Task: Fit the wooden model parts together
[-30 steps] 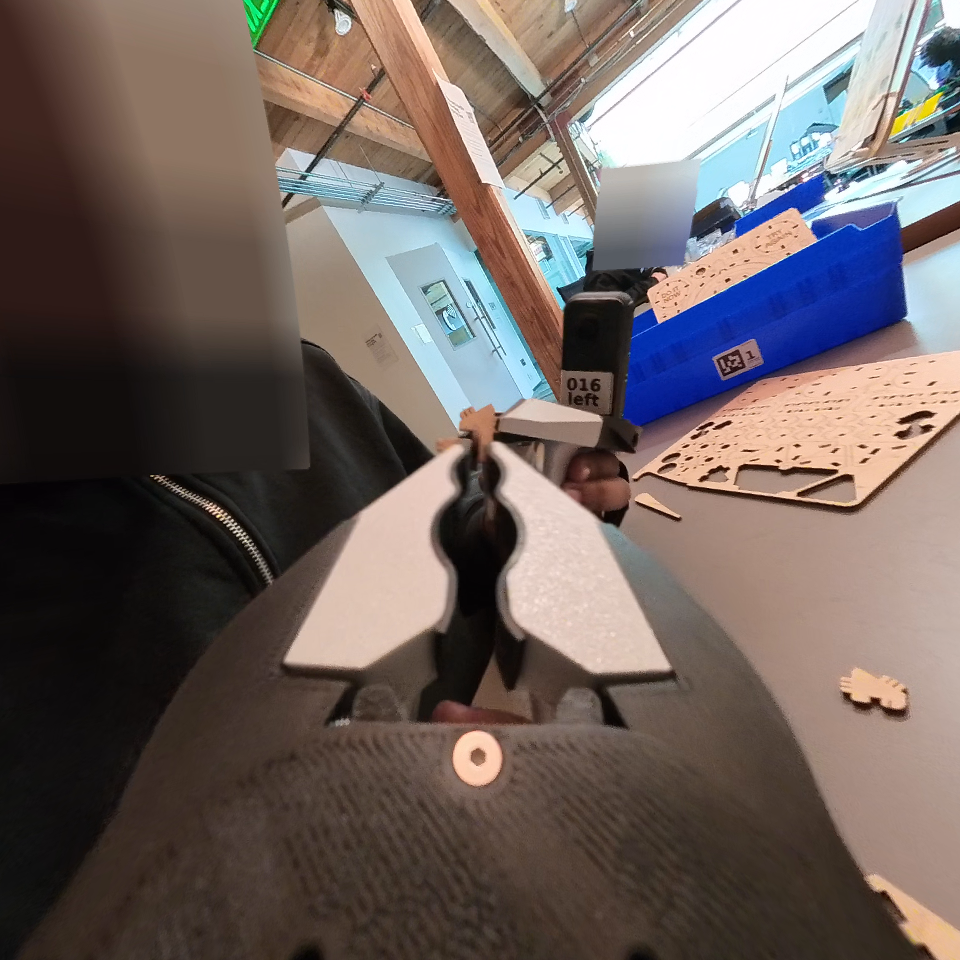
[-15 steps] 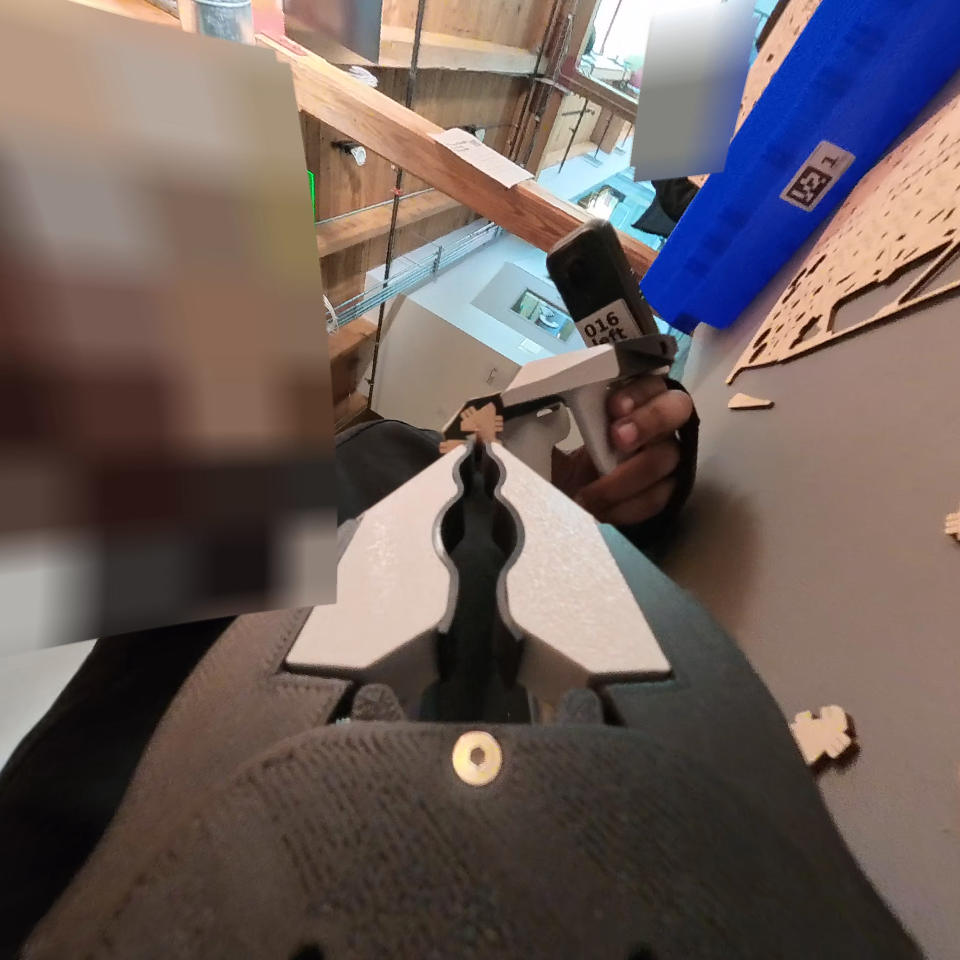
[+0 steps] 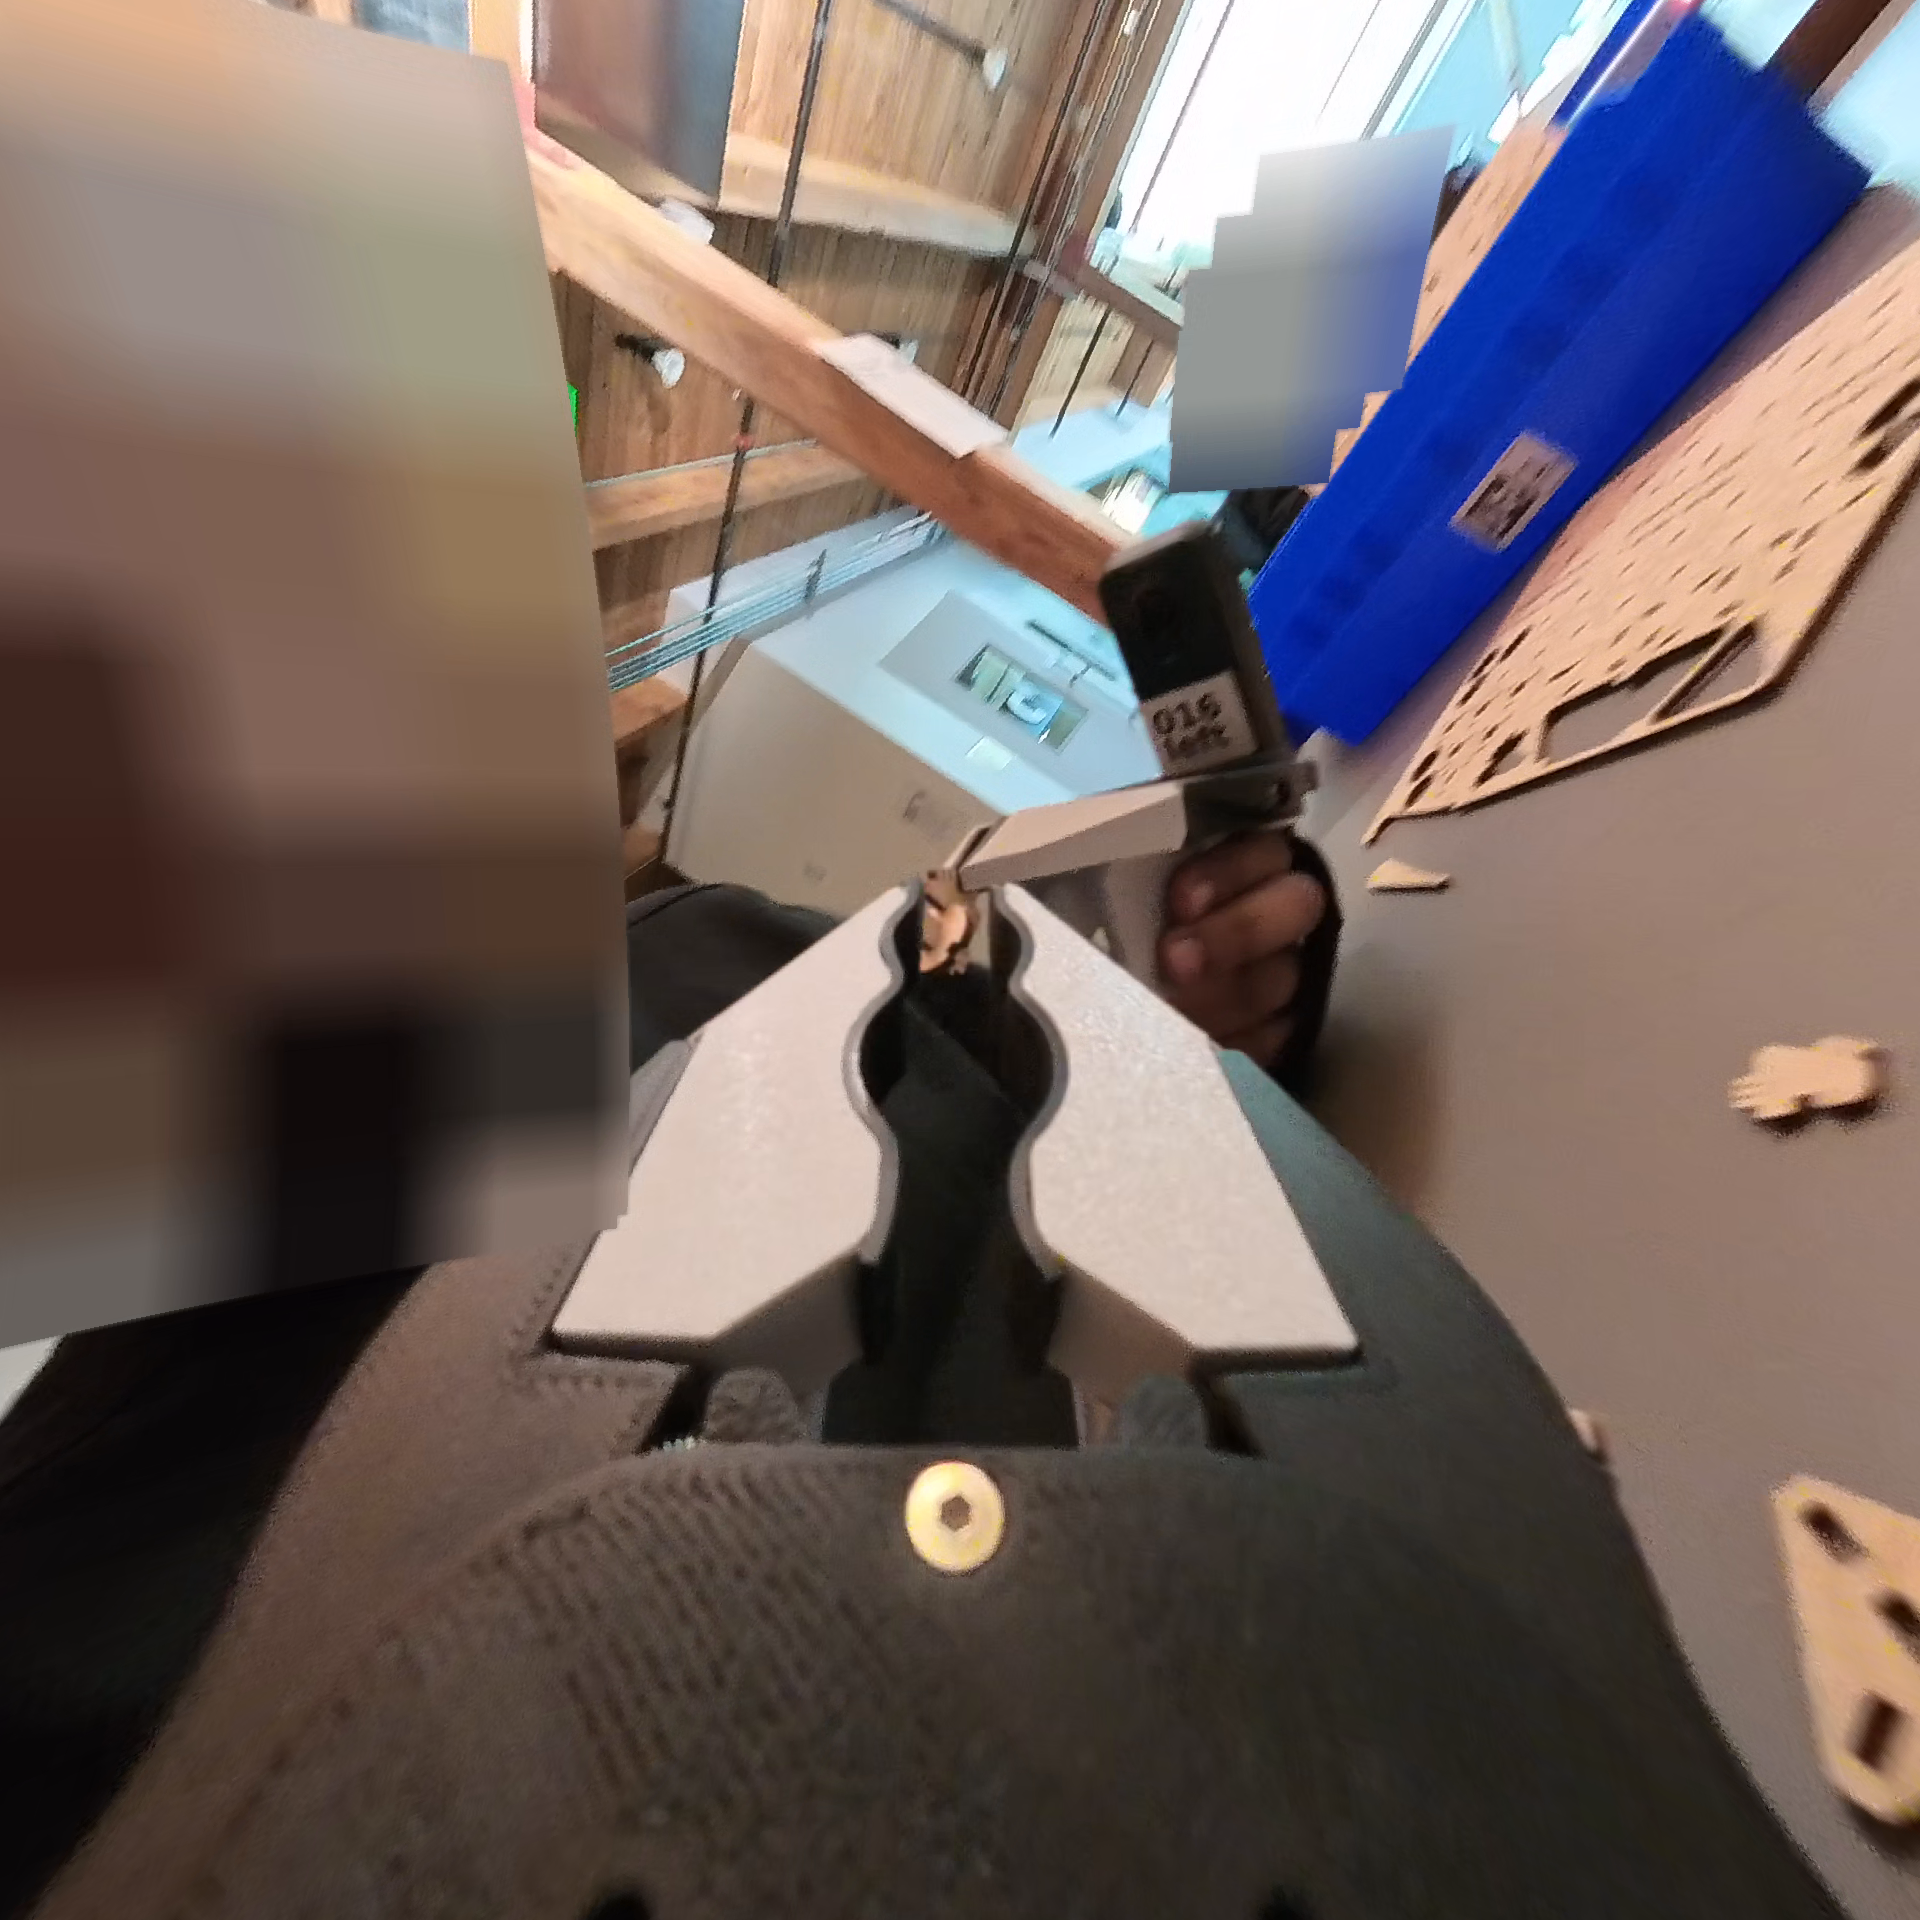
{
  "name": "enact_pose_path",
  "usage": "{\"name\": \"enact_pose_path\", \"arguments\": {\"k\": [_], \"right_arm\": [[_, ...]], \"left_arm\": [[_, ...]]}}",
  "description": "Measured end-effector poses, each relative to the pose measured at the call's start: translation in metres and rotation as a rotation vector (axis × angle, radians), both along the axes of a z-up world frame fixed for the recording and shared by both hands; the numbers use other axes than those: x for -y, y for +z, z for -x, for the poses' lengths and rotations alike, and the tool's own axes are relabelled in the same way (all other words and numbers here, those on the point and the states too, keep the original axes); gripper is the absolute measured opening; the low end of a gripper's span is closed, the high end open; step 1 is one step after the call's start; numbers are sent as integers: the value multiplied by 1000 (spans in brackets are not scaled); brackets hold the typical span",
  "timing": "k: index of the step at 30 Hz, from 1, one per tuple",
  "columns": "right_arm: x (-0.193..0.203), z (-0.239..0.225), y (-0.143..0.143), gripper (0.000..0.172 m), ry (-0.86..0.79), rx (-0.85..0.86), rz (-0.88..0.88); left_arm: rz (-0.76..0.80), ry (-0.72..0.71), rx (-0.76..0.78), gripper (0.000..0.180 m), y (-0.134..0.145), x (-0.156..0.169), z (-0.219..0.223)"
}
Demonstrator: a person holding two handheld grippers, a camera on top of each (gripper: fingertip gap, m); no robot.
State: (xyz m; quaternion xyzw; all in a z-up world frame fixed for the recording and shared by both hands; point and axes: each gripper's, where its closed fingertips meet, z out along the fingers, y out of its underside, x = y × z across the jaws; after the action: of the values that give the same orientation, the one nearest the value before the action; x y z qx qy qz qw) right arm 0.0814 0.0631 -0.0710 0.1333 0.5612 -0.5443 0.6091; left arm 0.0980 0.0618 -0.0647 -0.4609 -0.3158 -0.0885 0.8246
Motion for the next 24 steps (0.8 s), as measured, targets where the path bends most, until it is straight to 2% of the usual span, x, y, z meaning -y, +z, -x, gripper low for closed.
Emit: {"name": "enact_pose_path", "arguments": {"k": [5, 11, 17, 24], "right_arm": [[0, 18, 6, 17, -184, -182, 48], [3, 4, 2, 15, -223, -403, 59], [8, -2, -10, 1, -213, -485, 20], [7, -1, -10, 0, -185, -451, 4]], "left_arm": [[-19, 35, 44, 0, -5, 7, 7], [-22, 61, 93, 0, -10, 11, 14], [-1, 47, 121, 0, -15, 6, 15], [-21, 9, 126, 0, -15, 3, 13]]}}
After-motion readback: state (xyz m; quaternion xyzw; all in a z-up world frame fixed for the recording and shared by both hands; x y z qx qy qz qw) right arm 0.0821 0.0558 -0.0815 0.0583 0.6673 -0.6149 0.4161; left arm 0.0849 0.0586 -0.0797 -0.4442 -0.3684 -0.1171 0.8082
